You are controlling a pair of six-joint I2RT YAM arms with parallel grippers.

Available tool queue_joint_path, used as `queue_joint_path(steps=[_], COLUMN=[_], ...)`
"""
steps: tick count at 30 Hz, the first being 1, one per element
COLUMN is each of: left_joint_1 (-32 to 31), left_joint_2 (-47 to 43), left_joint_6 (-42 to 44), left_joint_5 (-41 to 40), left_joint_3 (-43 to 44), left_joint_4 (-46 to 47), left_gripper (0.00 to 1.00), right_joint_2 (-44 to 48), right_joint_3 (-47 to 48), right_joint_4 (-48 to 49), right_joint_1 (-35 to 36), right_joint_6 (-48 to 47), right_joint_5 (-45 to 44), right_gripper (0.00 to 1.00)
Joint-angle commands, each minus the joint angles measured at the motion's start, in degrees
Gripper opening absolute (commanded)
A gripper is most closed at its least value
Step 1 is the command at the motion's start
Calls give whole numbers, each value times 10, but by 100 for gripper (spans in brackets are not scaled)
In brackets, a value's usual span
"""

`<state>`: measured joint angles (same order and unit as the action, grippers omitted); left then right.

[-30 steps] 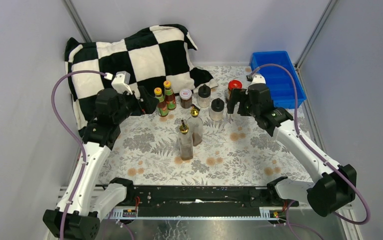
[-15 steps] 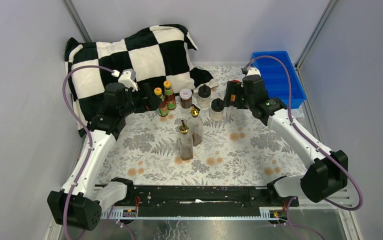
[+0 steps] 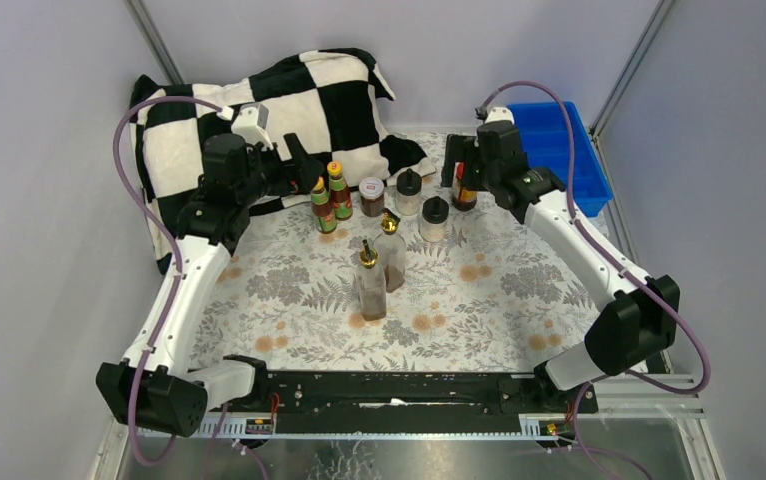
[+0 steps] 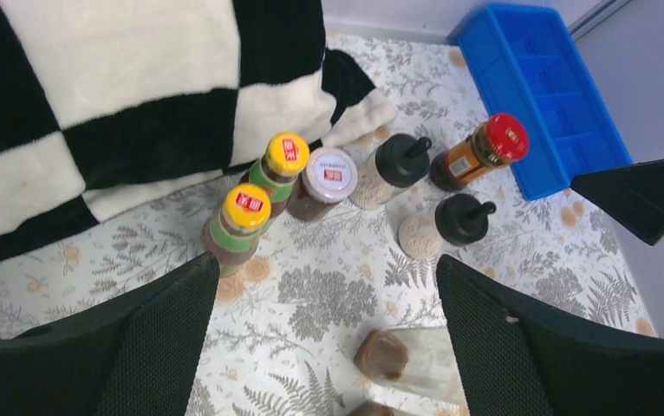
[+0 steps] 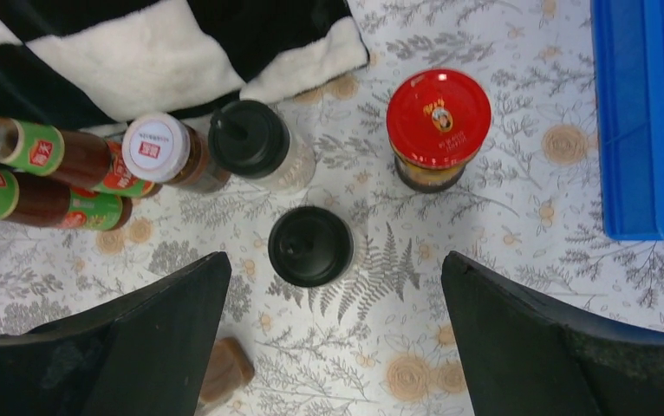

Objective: Organize the condiment bottles
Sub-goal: Move the storage box to the center of the board.

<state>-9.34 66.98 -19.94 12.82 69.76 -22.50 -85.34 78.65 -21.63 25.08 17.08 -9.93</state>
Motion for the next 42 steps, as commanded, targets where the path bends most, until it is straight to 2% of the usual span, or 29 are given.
queue_joint_path(steps=[1,8,13,16,21,30,38,42], left_joint_1=[-2,0,3,4,5,6,6,6], left_joint_2=[24,60,59,60,62,62,56,55], left_joint_6=[9,12,10,9,10,14,14,13], left_joint_5=[-8,-17,-18,-15,-13,0,3,7], left_joint_3=[39,82,77,68,64,55,56,55], left_joint_4=[8,4,7,10,9,11,13,15], left_gripper=[99,99,99,99,99,99,99,99], right_joint_2=[-27,-91,-133,-152,-202,-273,-393,-430], right_joint_3=[65,158,202,214,255,268,393,415], right_joint_4=[-12,-50,-82,-85,-117,-112,-122,-118], right_joint_1=[2,-16,-150,-191,-206,-227,-239,-242], right_joint_6=[-17,-44,2,9,-13,-28,-97,-120], right_joint_5=[-12,-62,16,23,-46,-66,-89,-85], right_gripper=[100,100,100,100,100,89,84,82])
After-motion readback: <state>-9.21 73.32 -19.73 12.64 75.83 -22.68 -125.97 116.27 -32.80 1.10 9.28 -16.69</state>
